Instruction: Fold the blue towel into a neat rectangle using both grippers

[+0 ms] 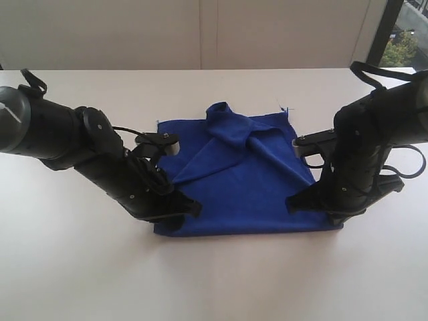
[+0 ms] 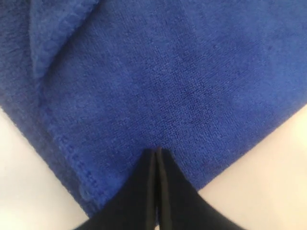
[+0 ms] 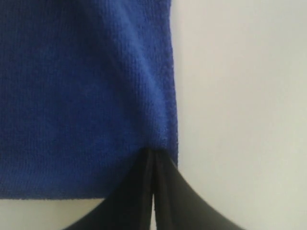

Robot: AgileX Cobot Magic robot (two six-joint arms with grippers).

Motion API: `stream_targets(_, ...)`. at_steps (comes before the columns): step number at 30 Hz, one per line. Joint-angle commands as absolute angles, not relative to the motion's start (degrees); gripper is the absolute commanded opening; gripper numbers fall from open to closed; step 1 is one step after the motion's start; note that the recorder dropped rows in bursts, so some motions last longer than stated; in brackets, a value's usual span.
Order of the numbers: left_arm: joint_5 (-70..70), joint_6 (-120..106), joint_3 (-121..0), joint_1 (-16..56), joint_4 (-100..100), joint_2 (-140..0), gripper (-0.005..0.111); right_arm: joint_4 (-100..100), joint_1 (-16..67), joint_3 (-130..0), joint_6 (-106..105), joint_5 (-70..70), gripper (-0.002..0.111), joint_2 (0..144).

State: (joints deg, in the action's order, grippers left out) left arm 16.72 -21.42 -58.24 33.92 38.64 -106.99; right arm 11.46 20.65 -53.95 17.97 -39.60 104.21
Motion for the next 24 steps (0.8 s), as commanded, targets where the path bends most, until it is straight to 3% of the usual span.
stream_targets(1,19.1,-21.2,-57.9,33.8,37.8,-108.8,0.0,11.8,20.5,-53.3,18.3,-40.6,0.0,104.5)
stream_targets(8,22.1,-18.6,-57.9,33.8,26.1,-108.6,0.0,11.1,20.5,-53.3,18.3,-40.6,0.0,104.5)
stream_targets(24,23.7,-17.3,-58.4,33.8,24.3,-104.7,0.0,10.3,20.5,-53.3,18.3,-40.1,0.0,104.5)
